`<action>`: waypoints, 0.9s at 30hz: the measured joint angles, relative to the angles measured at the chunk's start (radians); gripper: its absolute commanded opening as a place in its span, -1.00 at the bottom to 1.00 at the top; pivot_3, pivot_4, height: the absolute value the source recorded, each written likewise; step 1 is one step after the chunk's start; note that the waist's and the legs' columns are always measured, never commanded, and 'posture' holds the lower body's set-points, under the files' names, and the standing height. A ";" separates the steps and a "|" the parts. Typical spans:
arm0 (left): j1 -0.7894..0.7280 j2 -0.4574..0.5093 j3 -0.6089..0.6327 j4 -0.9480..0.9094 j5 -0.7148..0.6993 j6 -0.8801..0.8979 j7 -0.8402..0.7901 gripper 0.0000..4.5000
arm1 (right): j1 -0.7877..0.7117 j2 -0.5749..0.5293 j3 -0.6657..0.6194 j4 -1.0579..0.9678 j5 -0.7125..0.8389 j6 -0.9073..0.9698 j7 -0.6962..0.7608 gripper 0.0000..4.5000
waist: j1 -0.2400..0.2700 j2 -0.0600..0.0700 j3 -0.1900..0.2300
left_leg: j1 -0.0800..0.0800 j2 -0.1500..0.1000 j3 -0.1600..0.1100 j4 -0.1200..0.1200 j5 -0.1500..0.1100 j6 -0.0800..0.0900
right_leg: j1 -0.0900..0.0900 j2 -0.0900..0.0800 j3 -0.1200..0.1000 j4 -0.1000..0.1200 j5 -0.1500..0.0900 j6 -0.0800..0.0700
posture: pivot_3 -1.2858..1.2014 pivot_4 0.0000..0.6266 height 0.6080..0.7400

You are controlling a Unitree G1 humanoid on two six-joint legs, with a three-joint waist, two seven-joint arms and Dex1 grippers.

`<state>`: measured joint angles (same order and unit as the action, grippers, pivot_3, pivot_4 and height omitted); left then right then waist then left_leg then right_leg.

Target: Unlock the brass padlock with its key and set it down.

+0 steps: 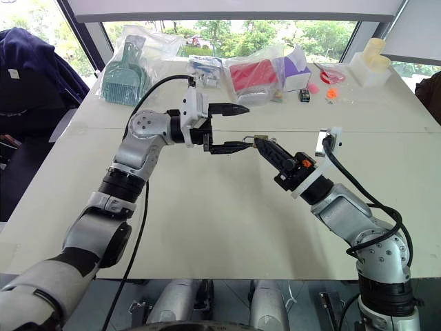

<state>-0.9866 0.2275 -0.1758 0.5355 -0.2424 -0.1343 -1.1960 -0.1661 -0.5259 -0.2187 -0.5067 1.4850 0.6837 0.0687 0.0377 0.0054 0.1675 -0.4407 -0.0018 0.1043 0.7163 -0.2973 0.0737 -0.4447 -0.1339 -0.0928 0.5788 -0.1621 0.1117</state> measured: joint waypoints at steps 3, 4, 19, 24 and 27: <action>-0.022 -0.012 0.000 0.046 0.015 -0.038 -0.002 0.75 | 0.000 0.001 0.000 -0.013 0.016 0.000 -0.014 -1.00 | 0.001 0.000 0.000 | 0.000 0.000 0.000 0.000 0.000 0.000 | 0.000 0.000 0.000 0.000 0.000 0.000 | 0.03 -0.52 0.93; -0.026 -0.016 0.000 0.060 0.016 -0.053 -0.003 0.75 | 0.000 0.001 0.000 -0.020 0.020 -0.001 -0.018 -1.00 | 0.000 0.000 0.000 | 0.000 0.000 0.000 0.000 0.000 0.000 | 0.000 0.000 0.000 0.000 0.000 0.000 | 0.03 -0.52 0.93; -0.082 -0.058 0.006 0.194 0.039 -0.158 0.021 0.75 | 0.016 0.020 0.008 -0.050 0.040 -0.013 -0.046 -1.00 | 0.000 0.000 0.000 | 0.000 0.000 0.000 0.000 0.000 0.000 | 0.000 0.000 0.000 0.000 0.000 0.000 | 0.03 -0.52 0.93; -0.082 -0.061 0.006 0.202 0.052 -0.169 0.039 0.75 | 0.021 0.026 0.008 -0.050 0.040 -0.014 -0.046 -1.00 | 0.000 0.000 0.000 | 0.000 0.000 0.000 0.000 0.000 0.000 | 0.000 0.000 0.000 0.000 0.000 0.000 | 0.03 -0.52 0.93; -0.082 -0.061 0.008 0.210 0.060 -0.183 0.067 0.75 | 0.025 0.026 0.011 -0.050 0.040 -0.013 -0.042 -1.00 | 0.000 0.000 0.000 | 0.000 0.000 0.000 0.000 0.000 0.000 | 0.000 0.000 0.000 0.000 0.000 0.000 | 0.03 -0.52 0.93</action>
<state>-1.0690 0.1661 -0.1680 0.7458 -0.1820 -0.3171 -1.1293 -0.1409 -0.4997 -0.2082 -0.5568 1.5251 0.6709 0.0264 0.0377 0.0052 0.1676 -0.4410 -0.0018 0.1043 0.7163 -0.2974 0.0738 -0.4448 -0.1342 -0.0928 0.5786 -0.1620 0.1120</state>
